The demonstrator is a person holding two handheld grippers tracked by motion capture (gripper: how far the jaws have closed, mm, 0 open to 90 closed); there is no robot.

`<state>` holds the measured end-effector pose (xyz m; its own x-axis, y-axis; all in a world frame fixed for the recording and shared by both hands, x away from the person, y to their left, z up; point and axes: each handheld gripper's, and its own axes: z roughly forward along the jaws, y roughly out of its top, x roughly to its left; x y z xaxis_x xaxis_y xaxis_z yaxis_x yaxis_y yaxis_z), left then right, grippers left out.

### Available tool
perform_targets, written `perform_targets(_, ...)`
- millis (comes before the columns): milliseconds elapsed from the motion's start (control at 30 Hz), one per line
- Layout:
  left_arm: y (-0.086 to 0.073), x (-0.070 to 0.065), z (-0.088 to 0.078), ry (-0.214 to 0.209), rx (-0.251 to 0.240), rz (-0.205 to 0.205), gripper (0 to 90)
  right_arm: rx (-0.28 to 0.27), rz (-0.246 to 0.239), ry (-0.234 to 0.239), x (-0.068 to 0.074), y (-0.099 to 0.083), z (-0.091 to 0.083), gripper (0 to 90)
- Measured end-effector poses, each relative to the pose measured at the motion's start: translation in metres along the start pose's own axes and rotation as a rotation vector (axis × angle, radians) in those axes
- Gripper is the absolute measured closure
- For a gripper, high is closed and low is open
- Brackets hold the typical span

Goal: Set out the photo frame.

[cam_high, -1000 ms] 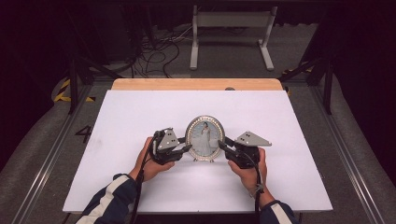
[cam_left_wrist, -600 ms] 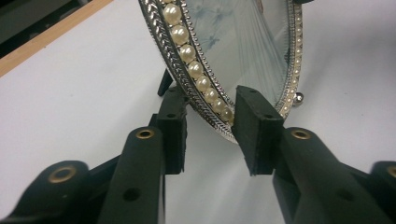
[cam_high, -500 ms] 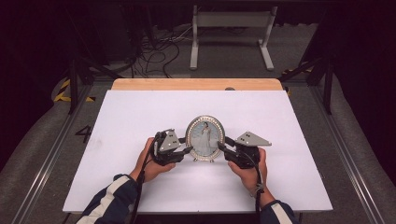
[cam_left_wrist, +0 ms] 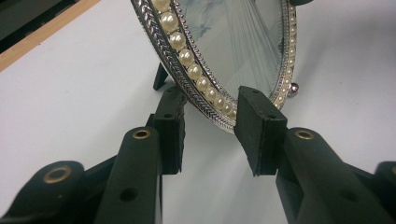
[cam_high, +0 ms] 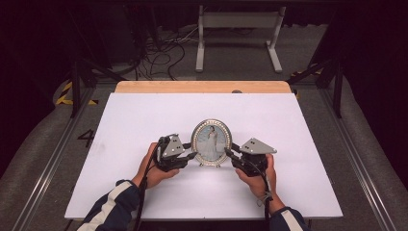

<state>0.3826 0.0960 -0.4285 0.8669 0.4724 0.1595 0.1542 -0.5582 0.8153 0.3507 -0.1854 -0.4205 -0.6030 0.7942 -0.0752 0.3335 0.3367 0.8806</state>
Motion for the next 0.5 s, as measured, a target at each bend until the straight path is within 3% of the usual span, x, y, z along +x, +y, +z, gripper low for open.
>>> perform_targets(500, -0.0007, -0.0030, -0.0059, -0.005, 0.005, 0.013, 56.7, 0.014, -0.025, -0.008, 0.0005, -0.0007, -0.0032, 70.1)
